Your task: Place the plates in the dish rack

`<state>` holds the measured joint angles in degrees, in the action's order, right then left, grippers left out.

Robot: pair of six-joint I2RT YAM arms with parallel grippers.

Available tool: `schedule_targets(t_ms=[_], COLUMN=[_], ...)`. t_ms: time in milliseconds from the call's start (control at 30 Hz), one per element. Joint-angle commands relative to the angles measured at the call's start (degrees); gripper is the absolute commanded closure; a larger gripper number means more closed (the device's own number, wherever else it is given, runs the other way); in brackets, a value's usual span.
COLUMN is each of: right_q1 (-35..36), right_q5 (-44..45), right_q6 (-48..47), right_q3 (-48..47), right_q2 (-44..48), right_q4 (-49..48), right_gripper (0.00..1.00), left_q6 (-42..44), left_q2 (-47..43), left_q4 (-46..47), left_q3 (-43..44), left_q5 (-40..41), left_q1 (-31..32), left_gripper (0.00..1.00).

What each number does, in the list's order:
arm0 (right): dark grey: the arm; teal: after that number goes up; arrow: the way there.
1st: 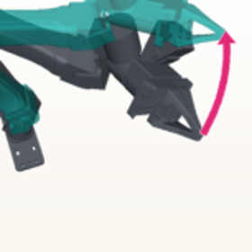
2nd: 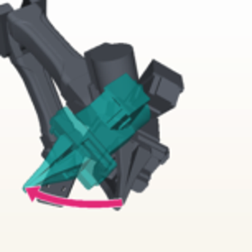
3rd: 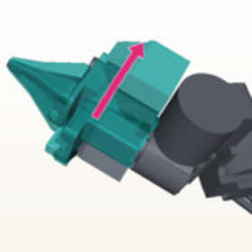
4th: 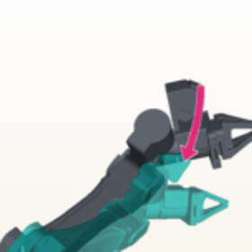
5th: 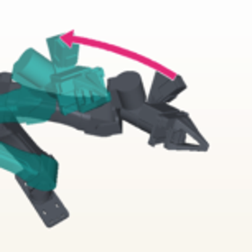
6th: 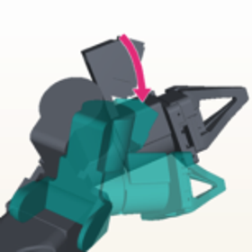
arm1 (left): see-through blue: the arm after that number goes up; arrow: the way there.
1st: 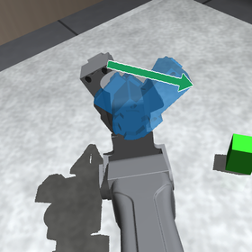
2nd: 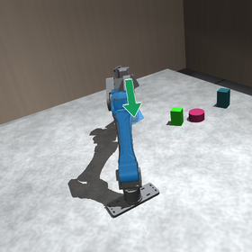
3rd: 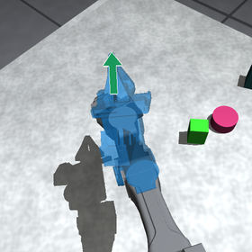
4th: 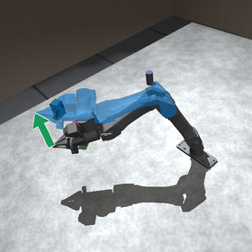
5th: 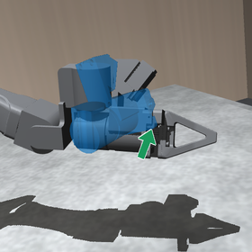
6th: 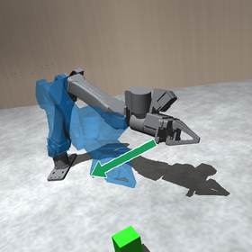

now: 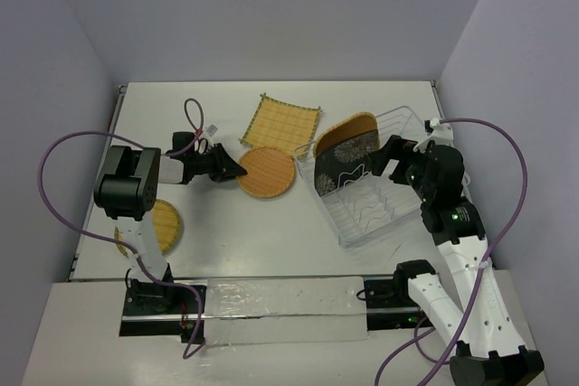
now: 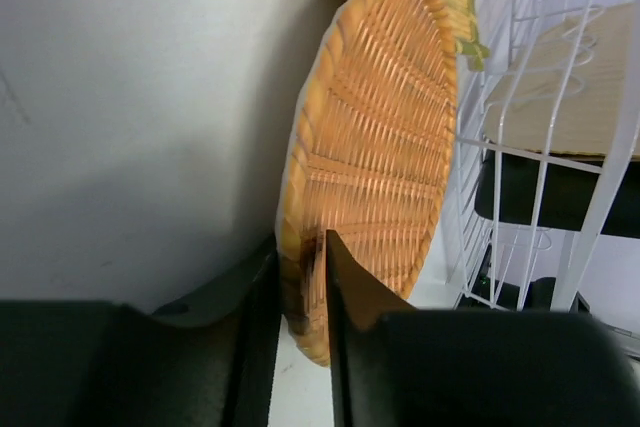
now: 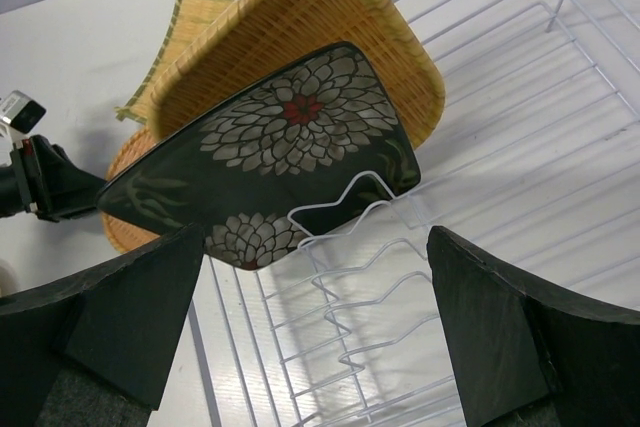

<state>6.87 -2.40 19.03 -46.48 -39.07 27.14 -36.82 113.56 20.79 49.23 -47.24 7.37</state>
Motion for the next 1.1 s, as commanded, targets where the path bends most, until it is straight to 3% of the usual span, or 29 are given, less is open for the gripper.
schedule_targets(t_ms=[0,67,267,433,500,667,767,833,1067], right_q1=[0.2,0.1,0.2,0.2,0.2,0.2,0.2,0.2,0.2], right_q5=[1.9,2.1,2.2,1.9,1.8,2.3,5.1,6.4,20.4], right_q6=[-0.4,-0.4,-0.5,-0.5,-0.5,-0.2,0.8,1.3,6.1], right_q3=[-0.7,-0.6,-0.5,-0.4,-0.4,-0.3,-0.2,-0.1,-0.3], right_q2=[1.3,1.7,3.6,5.7,6.6,8.5,9.4,9.7,10.8], right_q4=[-1.6,-1.5,-1.3,-1.1,-1.1,-1.1,-1.0,-1.0,2.4], right_gripper=[0.00,0.00,0.00,0.00,0.00,0.00,0.00,0.00,0.00], left_q6=[3.9,4.3,5.2,5.7,7.2,14.7,17.7,19.9,31.0], left_q2=[0.6,-0.6,-7.8,-23.0,-28.4,-43.4,-48.7,-49.6,-45.5], left_q4=[-8.0,-8.7,-11.7,-15.3,-21.0,-31.1,-30.7,-31.3,-35.7], left_q3=[-0.1,0.0,0.1,1.3,4.0,13.2,18.8,22.0,39.6], left_q5=[6.3,7.2,8.6,13.7,18.2,35.7,35.4,34.9,42.1], left_q1=[0.2,0.2,0.2,0.4,1.5,8.7,12.1,14.4,34.4], left_gripper=[0.88,1.00,1.00,1.00,1.00,1.00,1.00,1.00,1.00])
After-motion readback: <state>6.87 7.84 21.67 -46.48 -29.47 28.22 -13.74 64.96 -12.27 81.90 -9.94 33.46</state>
